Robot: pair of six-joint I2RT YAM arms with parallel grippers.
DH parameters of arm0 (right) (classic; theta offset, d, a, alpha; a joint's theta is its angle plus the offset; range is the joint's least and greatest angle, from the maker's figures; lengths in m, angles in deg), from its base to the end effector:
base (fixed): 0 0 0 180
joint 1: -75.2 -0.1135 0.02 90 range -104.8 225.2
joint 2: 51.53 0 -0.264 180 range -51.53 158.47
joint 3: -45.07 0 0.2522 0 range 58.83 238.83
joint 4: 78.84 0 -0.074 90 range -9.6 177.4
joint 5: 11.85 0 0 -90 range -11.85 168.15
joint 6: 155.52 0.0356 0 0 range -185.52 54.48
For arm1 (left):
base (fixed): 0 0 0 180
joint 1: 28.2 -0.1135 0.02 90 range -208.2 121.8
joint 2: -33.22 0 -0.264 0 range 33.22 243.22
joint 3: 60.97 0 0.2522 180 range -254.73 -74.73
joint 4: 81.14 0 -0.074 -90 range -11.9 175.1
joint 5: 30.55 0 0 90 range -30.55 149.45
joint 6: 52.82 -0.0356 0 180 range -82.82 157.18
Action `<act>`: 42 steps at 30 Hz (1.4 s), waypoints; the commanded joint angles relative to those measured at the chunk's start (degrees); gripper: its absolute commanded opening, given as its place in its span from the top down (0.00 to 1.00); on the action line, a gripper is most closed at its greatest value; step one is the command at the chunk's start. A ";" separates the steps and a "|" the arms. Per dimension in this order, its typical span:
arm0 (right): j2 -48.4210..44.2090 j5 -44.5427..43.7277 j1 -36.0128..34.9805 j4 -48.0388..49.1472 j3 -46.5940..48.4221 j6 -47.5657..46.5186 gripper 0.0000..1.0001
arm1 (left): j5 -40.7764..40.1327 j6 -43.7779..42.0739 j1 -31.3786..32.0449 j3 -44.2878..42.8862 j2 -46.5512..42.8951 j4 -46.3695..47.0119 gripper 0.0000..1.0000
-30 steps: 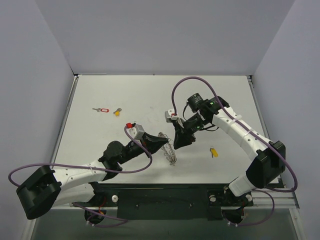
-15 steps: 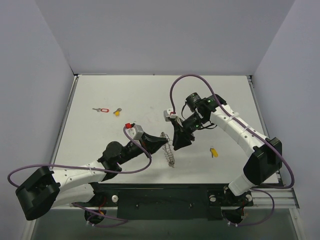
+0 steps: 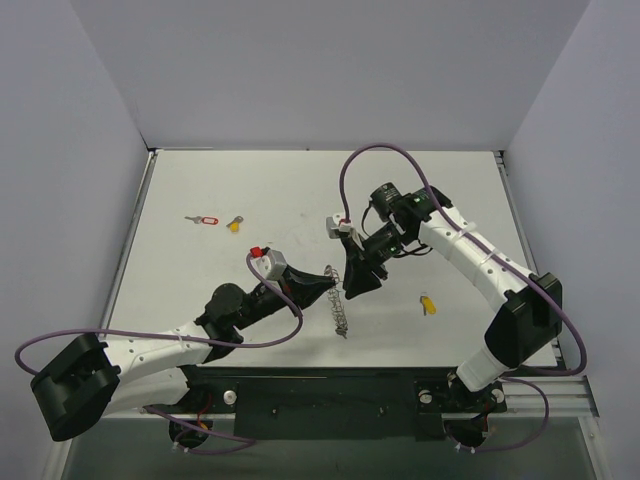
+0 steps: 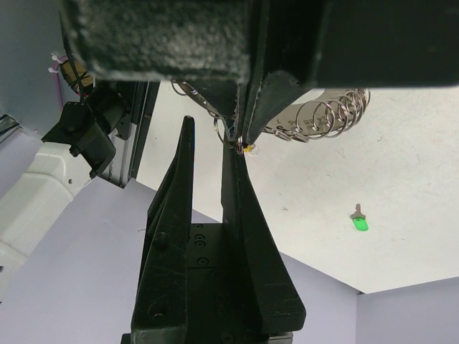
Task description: Put the keys on the keyring
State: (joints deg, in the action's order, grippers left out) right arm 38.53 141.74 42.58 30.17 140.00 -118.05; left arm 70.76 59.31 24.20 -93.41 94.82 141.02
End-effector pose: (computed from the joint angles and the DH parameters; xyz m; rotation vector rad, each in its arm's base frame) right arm 0.2422 0.1929 0.3168 -1.7393 1.4572 1.2914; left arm 0.1292 -0.1792 0.2473 0.5515 1.3492 -1.2150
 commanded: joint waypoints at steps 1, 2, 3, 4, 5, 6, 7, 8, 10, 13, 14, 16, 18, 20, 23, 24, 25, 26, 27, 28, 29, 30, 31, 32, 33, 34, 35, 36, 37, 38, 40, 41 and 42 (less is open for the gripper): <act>0.99 3.29 -0.16 -1.92 2.15 0.41 0.75 | 0.03 0.90 -0.28 -0.48 -0.96 4.20 1.00; 1.17 3.29 -0.25 -1.83 2.24 0.41 0.75 | 0.03 0.81 -0.37 -0.48 -0.79 4.20 1.00; 1.08 3.38 -0.25 -1.83 2.24 0.41 0.76 | 0.03 0.90 -0.28 -0.48 -0.87 4.20 1.00; 1.34 3.38 -0.25 -1.92 2.42 0.59 0.76 | 0.03 0.90 -0.37 -0.48 -0.78 4.20 1.00; 1.43 3.38 -0.34 -1.92 2.59 0.68 0.77 | 0.03 0.90 -0.37 -0.48 -0.78 4.20 1.00; 1.61 3.29 -0.25 -1.92 2.59 0.76 0.79 | 0.11 0.90 -0.37 -0.57 -0.70 4.11 1.00; 1.61 3.29 -0.25 -1.74 2.59 0.77 0.80 | 0.11 0.72 -0.37 -0.57 -0.87 4.11 1.00; 1.70 3.38 -0.25 -1.83 2.59 0.94 0.82 | 0.03 0.81 -0.37 -0.57 -0.78 4.11 1.00; 1.61 3.47 -0.25 -1.92 2.68 1.03 0.86 | 0.11 0.81 -0.28 -0.57 -0.87 4.11 1.00; 1.78 3.55 -0.25 -1.83 2.77 1.03 0.93 | 0.11 0.98 -0.37 -0.48 -0.70 4.11 1.00; 1.70 3.73 -0.25 -1.83 2.77 0.94 0.94 | 0.11 0.81 -0.28 -0.40 -0.78 4.02 1.00; 1.78 3.64 -0.25 -1.92 2.77 0.94 1.00 | 0.11 0.81 -0.37 -0.40 -0.87 4.02 1.00; 1.52 3.47 -0.34 -2.01 2.86 0.94 1.00 | 0.20 0.81 -0.28 -0.40 -0.78 3.84 1.00; 1.08 2.42 -0.42 -2.09 2.95 0.94 1.00 | -0.06 0.90 -0.37 -0.31 -0.78 3.67 1.00; 0.03 -0.48 -0.86 -2.36 3.65 2.43 1.00 | -0.59 1.25 -0.28 0.04 -0.26 3.58 1.00; -0.23 -2.75 -1.04 -2.27 4.26 2.96 1.00 | -0.94 1.68 -0.28 0.04 -0.08 3.58 1.00; -0.50 -3.82 -1.04 -2.27 4.35 4.01 1.00 | -0.85 1.86 -0.46 0.22 0.35 3.58 1.00; -0.59 -6.00 -1.04 -2.36 4.87 4.45 1.00 | -0.94 2.39 -0.46 0.22 0.53 3.67 0.98; -0.94 -7.42 -1.04 -2.44 5.05 5.33 1.00 | -1.03 2.65 -0.55 0.39 0.97 3.76 0.93; -1.11 -9.43 -1.04 -2.53 5.23 5.68 1.00 | -1.03 3.09 -0.55 0.48 1.32 3.84 0.89; -1.29 -10.58 -1.13 -2.53 5.32 6.38 1.00 | -0.94 3.27 -0.63 0.66 1.93 4.37 0.84; -1.55 -12.68 -1.13 -2.97 5.14 6.48 1.00 | -1.03 3.79 -0.63 1.09 2.38 5.33 0.82; -1.64 -14.62 -1.30 -3.06 5.14 6.57 1.00 | -1.11 4.06 -0.63 1.27 3.08 5.77 0.73; -1.90 -16.12 -1.48 -3.58 4.88 6.48 1.00 | -1.03 4.06 -0.55 1.62 3.34 6.82 0.70; -2.17 -17.26 -1.65 -3.67 4.79 6.39 1.00 | -1.20 4.15 -0.72 1.80 3.96 7.35 0.64; -2.26 -19.88 -1.92 -3.94 4.27 6.30 1.00 | -1.46 4.15 -0.72 2.15 4.14 8.23 0.59; -2.43 -21.83 -2.18 -3.94 4.18 6.30 1.00 | -1.82 3.80 -0.81 2.41 3.96 8.50 0.57; -2.78 -22.80 -2.18 -4.20 3.65 6.30 1.00 | -1.82 3.28 -0.81 2.59 3.53 8.42 0.54; -2.70 -25.07 -2.53 -4.29 3.47 6.30 1.00 | -1.91 2.23 -0.72 2.59 3.26 7.89 0.53; -2.79 -26.05 -2.71 -4.81 3.47 6.30 1.00 | -1.65 1.43 -0.81 2.33 2.39 6.41 0.51; -2.61 -29.22 -3.41 -5.60 3.65 6.13 1.00 | -0.24 -1.73 -0.72 1.20 1.42 2.46 0.50; -2.61 -31.05 -3.94 -6.13 4.08 5.95 1.00 | 1.07 -4.61 -0.55 0.75 1.50 1.39 0.50; -2.44 -31.77 -4.11 -7.18 4.18 5.08 1.00 | 2.21 -5.86 -0.55 -0.21 1.50 -0.53 0.50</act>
State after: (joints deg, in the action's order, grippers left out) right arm 38.53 116.98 39.91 28.09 143.36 -112.17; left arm 69.93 60.18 23.80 -90.57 98.06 143.43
